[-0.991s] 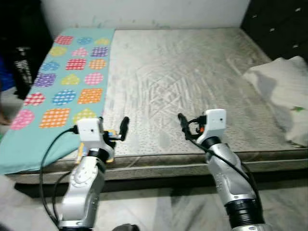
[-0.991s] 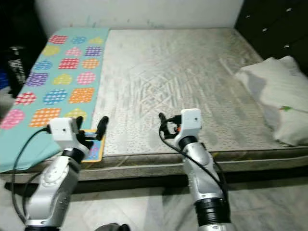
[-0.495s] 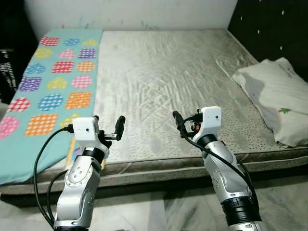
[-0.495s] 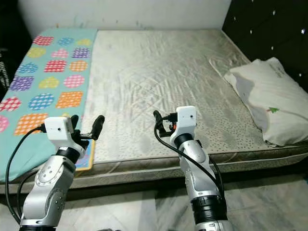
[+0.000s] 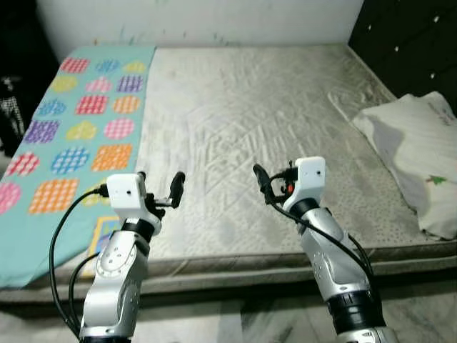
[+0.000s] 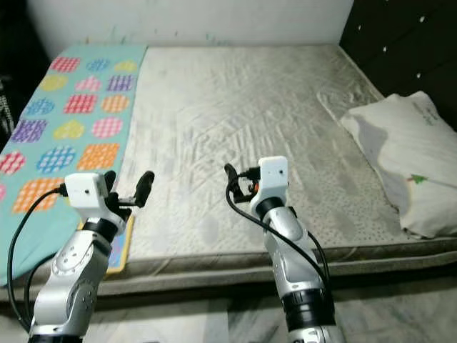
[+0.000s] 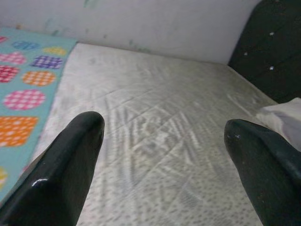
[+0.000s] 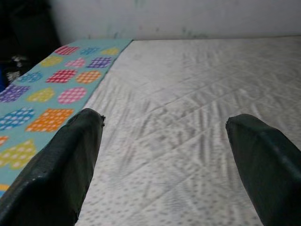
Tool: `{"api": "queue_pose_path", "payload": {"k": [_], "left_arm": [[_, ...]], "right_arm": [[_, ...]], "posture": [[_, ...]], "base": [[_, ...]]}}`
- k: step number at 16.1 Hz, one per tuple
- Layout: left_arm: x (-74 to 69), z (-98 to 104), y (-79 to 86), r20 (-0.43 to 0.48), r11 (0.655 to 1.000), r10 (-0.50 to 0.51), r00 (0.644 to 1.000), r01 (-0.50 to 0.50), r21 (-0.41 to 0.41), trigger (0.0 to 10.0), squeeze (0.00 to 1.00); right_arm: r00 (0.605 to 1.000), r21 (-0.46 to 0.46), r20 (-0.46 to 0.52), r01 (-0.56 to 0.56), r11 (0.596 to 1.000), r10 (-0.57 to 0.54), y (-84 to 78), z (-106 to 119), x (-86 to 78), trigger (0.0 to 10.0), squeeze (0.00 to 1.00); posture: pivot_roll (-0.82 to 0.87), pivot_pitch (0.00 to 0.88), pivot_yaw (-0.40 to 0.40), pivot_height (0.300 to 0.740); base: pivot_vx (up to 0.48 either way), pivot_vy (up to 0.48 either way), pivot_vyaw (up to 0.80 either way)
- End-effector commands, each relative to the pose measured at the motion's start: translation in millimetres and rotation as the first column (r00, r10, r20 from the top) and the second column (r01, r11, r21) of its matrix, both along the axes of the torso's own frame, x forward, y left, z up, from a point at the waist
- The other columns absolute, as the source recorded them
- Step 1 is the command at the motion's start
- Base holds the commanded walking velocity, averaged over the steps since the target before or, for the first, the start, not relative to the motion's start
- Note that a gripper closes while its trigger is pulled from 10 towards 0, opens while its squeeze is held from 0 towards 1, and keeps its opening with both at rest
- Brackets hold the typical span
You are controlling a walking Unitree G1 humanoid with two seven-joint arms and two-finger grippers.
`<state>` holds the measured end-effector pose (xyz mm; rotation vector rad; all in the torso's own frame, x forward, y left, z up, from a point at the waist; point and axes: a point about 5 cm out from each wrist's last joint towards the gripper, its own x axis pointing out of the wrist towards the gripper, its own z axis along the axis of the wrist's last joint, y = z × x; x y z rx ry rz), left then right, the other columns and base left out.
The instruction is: Clean up the room
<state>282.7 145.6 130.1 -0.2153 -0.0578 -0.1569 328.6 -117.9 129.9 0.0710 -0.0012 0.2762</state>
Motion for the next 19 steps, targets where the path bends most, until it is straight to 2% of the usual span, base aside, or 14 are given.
{"api": "queue_pose_path", "payload": {"k": [1,4,6,8,12,19], "left_arm": [[0.0,1.0,-7.6,0.002,1.000,-0.023,1.000,0.024,-0.009,10.0,0.00],[0.5,0.1,-6.6,-0.006,1.000,-0.006,1.000,0.006,-0.004,10.0,0.00],[4.1,-5.3,1.5,-0.053,0.996,0.086,0.995,-0.085,0.021,10.0,0.00],[3.3,-4.9,-0.2,-0.047,0.998,0.061,0.997,-0.061,-0.010,10.0,0.00],[2.4,-1.3,-3.8,-0.022,0.999,0.033,0.999,-0.034,-0.017,10.0,0.00],[2.5,-0.8,-4.7,-0.018,0.999,0.020,1.000,-0.020,-0.026,10.0,0.00]], "right_arm": [[1.000,-0.005,-0.007,0.028,1.000,-0.028,-10.3,-1.7,-0.1,10.0,0.00],[1.000,-0.001,-0.009,0.028,1.000,-0.028,-9.7,-1.8,-0.6,10.0,0.00],[0.999,-0.002,-0.014,0.030,1.000,-0.030,-11.1,-3.4,-1.8,10.0,0.00],[0.999,-0.001,-0.014,0.030,1.000,-0.030,-11.2,-3.2,-1.8,10.0,0.00],[0.999,0.001,-0.018,0.030,1.000,-0.030,-11.1,-3.2,-1.2,10.0,0.00],[0.999,-0.004,-0.020,0.024,1.000,-0.025,-10.8,-3.7,-2.2,10.0,0.00]], "posture": [[0.03,0.097,-0.009,0.740],[0.03,0.102,-0.008,0.740],[0.03,0.104,-0.010,0.740],[0.02,0.108,-0.012,0.740],[0.03,0.113,-0.011,0.740],[0.02,0.115,-0.011,0.740]], "base": [[0.285,0.000,0.00],[0.275,0.000,0.00],[0.000,0.000,0.00],[0.000,0.000,0.00],[0.000,0.377,-0.25],[0.000,0.460,0.00]]}}
